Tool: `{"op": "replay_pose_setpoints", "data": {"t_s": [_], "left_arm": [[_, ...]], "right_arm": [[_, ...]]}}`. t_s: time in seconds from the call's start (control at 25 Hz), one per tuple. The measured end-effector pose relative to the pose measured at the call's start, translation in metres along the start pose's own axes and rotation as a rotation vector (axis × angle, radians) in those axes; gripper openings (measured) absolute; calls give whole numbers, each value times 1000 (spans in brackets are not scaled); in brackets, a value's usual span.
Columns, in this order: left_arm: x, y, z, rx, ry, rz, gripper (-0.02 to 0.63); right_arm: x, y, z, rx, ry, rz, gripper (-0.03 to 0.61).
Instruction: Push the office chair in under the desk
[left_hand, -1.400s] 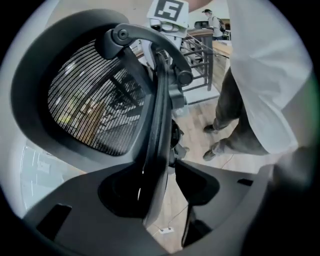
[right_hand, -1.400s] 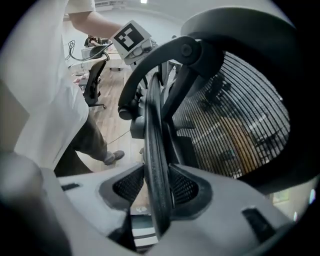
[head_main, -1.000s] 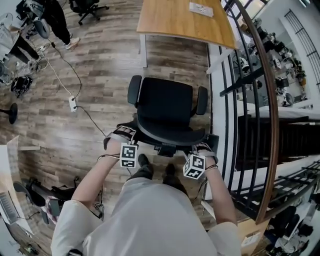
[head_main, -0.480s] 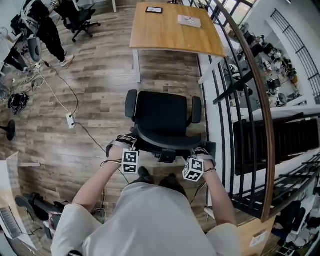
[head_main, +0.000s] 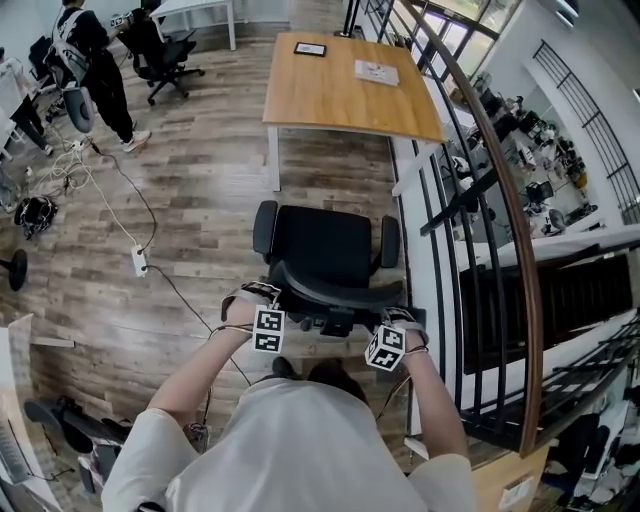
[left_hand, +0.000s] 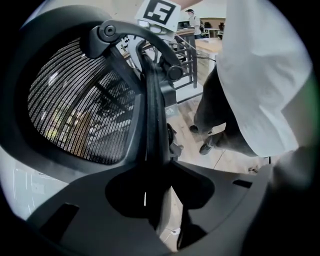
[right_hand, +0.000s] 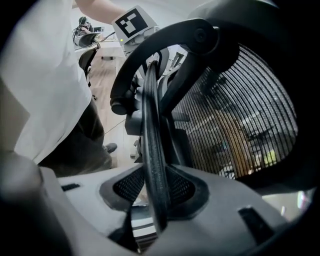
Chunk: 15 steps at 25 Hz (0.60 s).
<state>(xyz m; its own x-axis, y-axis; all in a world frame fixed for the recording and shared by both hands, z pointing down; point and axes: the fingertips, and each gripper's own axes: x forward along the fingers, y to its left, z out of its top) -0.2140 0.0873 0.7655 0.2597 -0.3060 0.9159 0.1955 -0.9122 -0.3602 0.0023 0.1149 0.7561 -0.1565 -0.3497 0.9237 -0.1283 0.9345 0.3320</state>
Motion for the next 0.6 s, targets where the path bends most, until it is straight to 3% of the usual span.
{"op": "replay_pose_setpoints", "data": {"t_s": [0.24, 0.6], "left_arm": [[11, 31, -1, -27, 19, 54, 109], [32, 81, -6, -42, 21, 50, 109]], "right_arm": [[8, -29, -6, 5, 11, -15, 133], [26, -81, -11, -1, 10, 3, 133]]}}
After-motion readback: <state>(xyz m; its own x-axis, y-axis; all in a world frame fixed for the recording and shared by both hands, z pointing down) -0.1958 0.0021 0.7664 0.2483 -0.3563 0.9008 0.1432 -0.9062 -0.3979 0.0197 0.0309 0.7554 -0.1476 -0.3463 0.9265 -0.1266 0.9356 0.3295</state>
